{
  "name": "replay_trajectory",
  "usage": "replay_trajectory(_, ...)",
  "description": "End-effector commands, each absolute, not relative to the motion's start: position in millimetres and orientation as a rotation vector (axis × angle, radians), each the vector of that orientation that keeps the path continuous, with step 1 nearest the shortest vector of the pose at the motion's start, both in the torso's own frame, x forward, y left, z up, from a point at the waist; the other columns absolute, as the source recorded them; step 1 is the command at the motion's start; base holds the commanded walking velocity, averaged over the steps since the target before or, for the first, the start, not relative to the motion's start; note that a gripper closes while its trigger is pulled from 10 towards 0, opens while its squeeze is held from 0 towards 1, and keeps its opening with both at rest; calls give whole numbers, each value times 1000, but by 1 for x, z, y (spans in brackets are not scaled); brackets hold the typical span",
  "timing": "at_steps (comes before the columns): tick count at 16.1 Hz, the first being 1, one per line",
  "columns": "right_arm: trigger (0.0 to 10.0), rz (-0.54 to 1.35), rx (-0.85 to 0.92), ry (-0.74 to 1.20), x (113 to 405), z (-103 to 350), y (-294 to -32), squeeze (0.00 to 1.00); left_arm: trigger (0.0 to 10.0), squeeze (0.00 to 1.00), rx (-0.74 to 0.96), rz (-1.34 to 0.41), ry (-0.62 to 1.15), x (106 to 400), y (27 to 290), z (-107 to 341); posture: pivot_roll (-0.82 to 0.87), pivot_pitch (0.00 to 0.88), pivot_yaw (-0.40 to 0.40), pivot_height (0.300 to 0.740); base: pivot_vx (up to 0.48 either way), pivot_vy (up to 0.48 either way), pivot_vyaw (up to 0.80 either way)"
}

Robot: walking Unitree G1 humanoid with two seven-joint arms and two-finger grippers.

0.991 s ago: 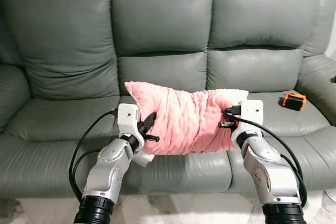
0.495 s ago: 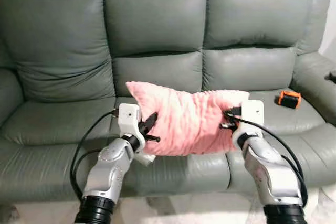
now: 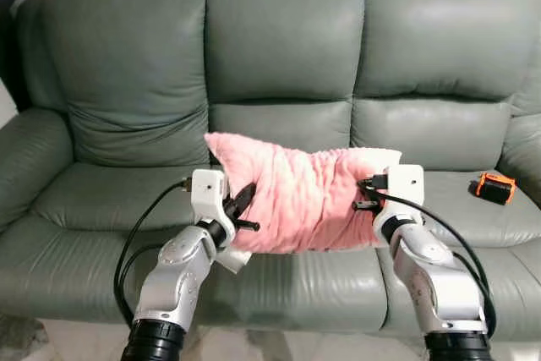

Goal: Move the pillow to the sofa

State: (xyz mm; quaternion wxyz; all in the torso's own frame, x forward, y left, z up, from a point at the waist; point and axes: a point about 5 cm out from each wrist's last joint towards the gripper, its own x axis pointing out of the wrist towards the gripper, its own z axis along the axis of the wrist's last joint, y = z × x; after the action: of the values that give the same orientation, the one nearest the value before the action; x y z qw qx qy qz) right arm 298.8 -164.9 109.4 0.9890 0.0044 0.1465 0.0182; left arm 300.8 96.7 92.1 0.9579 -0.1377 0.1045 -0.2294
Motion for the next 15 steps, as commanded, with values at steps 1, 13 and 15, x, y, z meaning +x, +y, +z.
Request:
replay_trajectory(1, 10000, 62, 18, 264, 301, 117, -159, 0, 10000, 0, -276, -495, 189, 302, 93, 99, -200, 0, 29, 740, 349, 0, 0)
replay_trajectory(13, 10000, 63, 13, 278, 301, 115, -160, 0, 10000, 0, -281, -522, 211, 301, 89, 95, -204, 0, 27, 740, 182, 0, 0)
replay_trajectory(15, 10000, 60, 11, 288, 300, 113, -160, 0, 10000, 0, -257, -532, 227, 301, 88, 92, -205, 0, 27, 740, 0, 0, 0)
